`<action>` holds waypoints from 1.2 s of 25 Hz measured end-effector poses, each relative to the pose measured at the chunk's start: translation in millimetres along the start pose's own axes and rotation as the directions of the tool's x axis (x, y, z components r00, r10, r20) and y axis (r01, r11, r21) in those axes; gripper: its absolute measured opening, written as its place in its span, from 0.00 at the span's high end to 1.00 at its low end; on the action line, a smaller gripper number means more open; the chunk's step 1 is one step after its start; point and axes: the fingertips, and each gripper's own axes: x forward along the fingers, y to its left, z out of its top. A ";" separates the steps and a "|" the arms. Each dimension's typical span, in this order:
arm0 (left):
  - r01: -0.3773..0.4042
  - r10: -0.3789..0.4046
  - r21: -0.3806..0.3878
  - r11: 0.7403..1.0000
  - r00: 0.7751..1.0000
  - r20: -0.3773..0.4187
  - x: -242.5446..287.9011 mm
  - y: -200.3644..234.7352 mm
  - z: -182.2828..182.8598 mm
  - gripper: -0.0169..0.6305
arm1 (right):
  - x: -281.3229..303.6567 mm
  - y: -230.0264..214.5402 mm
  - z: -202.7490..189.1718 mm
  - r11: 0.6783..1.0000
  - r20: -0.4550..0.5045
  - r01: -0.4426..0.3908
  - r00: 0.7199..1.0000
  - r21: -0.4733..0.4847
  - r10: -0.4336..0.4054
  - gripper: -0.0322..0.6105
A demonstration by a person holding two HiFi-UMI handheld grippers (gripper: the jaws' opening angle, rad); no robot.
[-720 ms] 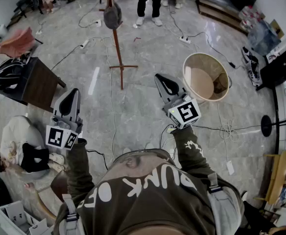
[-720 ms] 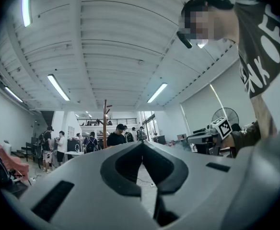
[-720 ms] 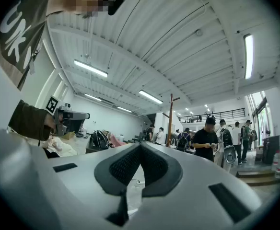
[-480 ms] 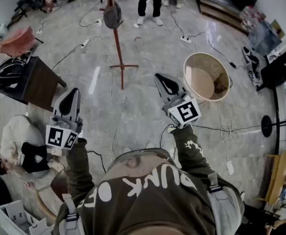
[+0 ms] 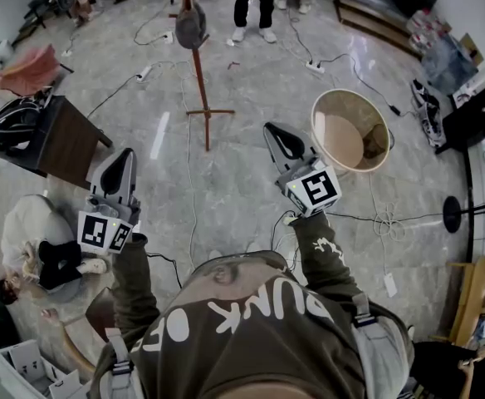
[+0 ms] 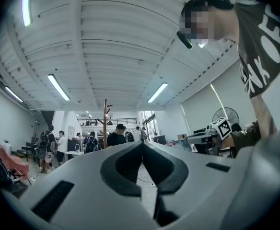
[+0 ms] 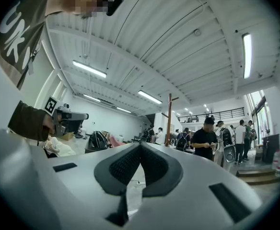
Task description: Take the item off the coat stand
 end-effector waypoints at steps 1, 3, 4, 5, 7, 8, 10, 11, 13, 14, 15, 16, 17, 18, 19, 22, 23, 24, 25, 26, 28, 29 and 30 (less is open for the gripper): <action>0.001 -0.001 0.000 1.000 1.000 0.000 0.5 0.1 -0.2 0.97 | 0.6 0.0 0.1 1.000 0.000 -0.001 1.000 -0.003 0.001 0.93; 0.001 -0.001 -0.001 1.000 1.000 -0.001 2.3 0.2 -0.7 0.97 | 1.9 1.8 1.0 1.000 0.009 -0.021 1.000 -0.006 0.021 0.93; 0.002 -0.002 -0.002 1.000 1.000 -0.002 3.4 0.0 -1.0 0.97 | 2.8 3.6 1.4 0.999 0.015 -0.041 0.999 0.001 0.041 0.89; 0.002 -0.002 -0.002 1.000 1.000 -0.002 4.5 -0.5 -1.0 0.97 | 4.1 5.8 1.5 0.998 0.020 -0.067 0.998 0.014 0.067 0.70; 0.001 -0.001 -0.003 1.000 1.000 -0.003 6.3 -1.1 -0.5 0.97 | 7.6 10.5 0.2 0.992 0.017 -0.120 0.993 0.035 0.119 0.36; 0.001 -0.001 -0.003 1.000 1.000 -0.003 6.8 -1.1 -0.4 0.97 | 9.4 12.5 -0.8 0.990 0.010 -0.137 0.991 0.034 0.137 0.26; 0.000 0.000 -0.003 1.000 1.000 -0.005 7.3 -0.5 -1.0 0.97 | 11.7 15.2 -2.7 0.988 -0.004 -0.153 0.988 0.019 0.153 0.16; 0.000 0.000 -0.004 1.000 1.000 -0.006 7.6 -0.2 -1.4 0.97 | 12.3 15.0 -3.0 0.988 -0.004 -0.153 0.988 0.017 0.153 0.15; -0.001 0.000 -0.004 1.000 1.000 -0.008 8.1 0.2 -1.7 0.97 | 12.6 12.4 -3.1 0.989 -0.001 -0.146 0.989 0.020 0.146 0.15; -0.001 0.001 -0.004 1.000 1.000 -0.009 8.3 0.2 -1.8 0.97 | 12.3 10.9 -3.3 0.990 -0.001 -0.142 0.990 0.022 0.142 0.15; -0.002 0.002 -0.005 1.000 1.000 -0.011 8.5 -0.1 -1.9 0.97 | 11.8 9.6 -3.7 0.990 -0.003 -0.140 0.990 0.022 0.140 0.15; -0.002 0.002 -0.004 1.000 1.000 -0.012 8.7 -0.6 -2.1 0.97 | 11.1 8.5 -4.1 0.990 -0.003 -0.138 0.990 0.023 0.138 0.15; -0.002 0.001 -0.004 1.000 1.000 -0.014 8.9 -1.4 -2.5 0.97 | 10.4 7.4 -4.4 0.990 -0.002 -0.136 0.991 0.023 0.136 0.15; -0.002 0.002 -0.003 1.000 1.000 -0.016 9.3 -2.0 -3.2 0.97 | 10.0 6.2 -4.7 0.991 0.001 -0.135 0.991 0.025 0.135 0.15; -0.002 0.002 -0.002 1.000 1.000 -0.018 10.1 -2.5 -3.8 0.97 | 9.8 4.8 -5.1 0.990 0.005 -0.135 0.991 0.027 0.135 0.15; -0.007 0.007 0.000 1.000 1.000 -0.023 15.2 -5.1 -5.2 0.97 | 9.3 -1.7 -7.6 0.990 0.011 -0.137 0.991 0.037 0.137 0.15; -0.009 0.009 0.001 1.000 1.000 -0.026 17.9 -6.8 -5.5 0.97 | 8.8 -4.8 -8.4 0.990 0.011 -0.139 0.990 0.039 0.139 0.15; -0.011 0.011 0.002 1.000 1.000 -0.029 20.9 -9.0 -5.6 0.97 | 8.0 -8.1 -9.0 0.989 0.011 -0.142 0.990 0.042 0.141 0.15; -0.013 0.013 0.003 1.000 0.999 -0.031 24.0 -11.9 -5.5 0.97 | 6.9 -11.5 -9.5 0.988 0.012 -0.146 0.989 0.045 0.145 0.15; -0.016 0.016 0.004 1.000 0.999 -0.032 27.3 -15.4 -5.3 0.97 | 5.3 -14.9 -10.0 0.987 0.014 -0.151 0.988 0.047 0.151 0.15; -0.022 0.022 0.004 1.000 0.999 -0.033 33.9 -24.0 -5.1 0.97 | 1.2 -21.4 -11.8 0.985 0.017 -0.166 0.986 0.049 0.165 0.15; -0.024 0.024 0.004 1.000 0.999 -0.034 37.0 -28.8 -5.6 0.97 | -1.0 -24.6 -13.3 0.984 0.017 -0.173 0.985 0.048 0.173 0.15; -0.026 0.027 0.005 1.000 0.999 -0.035 40.0 -33.6 -6.6 0.97 | -3.2 -28.0 -15.0 0.982 0.017 -0.181 0.983 0.047 0.180 0.15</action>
